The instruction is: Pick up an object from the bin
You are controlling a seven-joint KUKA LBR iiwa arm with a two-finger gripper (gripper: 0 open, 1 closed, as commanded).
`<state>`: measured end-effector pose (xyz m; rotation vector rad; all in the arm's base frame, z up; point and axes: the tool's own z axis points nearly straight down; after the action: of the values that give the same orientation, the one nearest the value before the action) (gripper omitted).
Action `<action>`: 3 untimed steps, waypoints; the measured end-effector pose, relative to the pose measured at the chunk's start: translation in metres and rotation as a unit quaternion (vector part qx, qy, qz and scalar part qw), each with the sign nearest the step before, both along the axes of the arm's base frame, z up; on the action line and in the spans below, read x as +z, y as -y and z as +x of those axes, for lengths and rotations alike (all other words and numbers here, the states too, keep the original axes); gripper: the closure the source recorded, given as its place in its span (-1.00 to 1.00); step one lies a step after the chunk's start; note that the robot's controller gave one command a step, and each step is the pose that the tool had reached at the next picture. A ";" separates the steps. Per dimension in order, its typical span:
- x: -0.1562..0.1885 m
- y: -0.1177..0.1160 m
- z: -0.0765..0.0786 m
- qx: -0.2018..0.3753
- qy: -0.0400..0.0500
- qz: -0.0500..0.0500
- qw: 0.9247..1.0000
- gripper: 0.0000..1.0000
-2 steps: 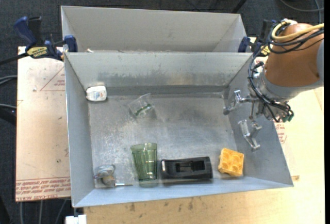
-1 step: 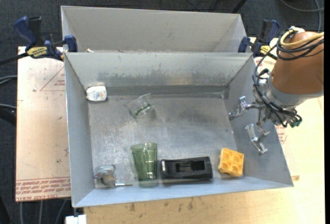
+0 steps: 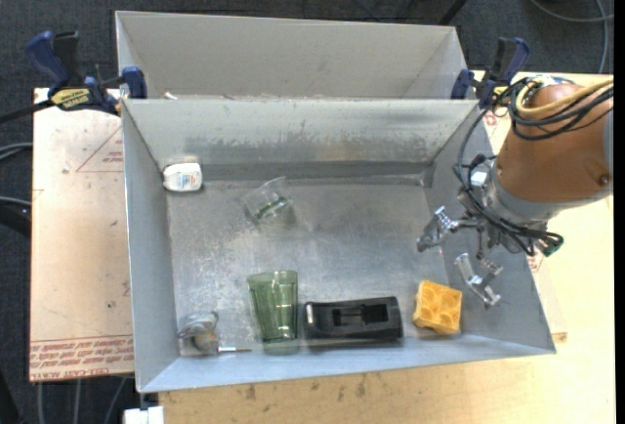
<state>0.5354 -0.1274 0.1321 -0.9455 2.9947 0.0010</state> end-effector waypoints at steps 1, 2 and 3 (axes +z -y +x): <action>-0.047 -0.023 -0.010 0.133 0.002 -0.001 0.991 -1.00; -0.025 -0.051 -0.037 0.130 -0.004 0.002 0.992 -1.00; 0.015 -0.059 -0.039 0.169 0.003 0.000 0.986 -1.00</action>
Offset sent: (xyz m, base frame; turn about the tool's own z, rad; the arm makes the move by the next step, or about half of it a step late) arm -0.0559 0.0708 0.0284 -0.2321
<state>0.4968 -0.0684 0.1466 -1.4353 2.7880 -0.0024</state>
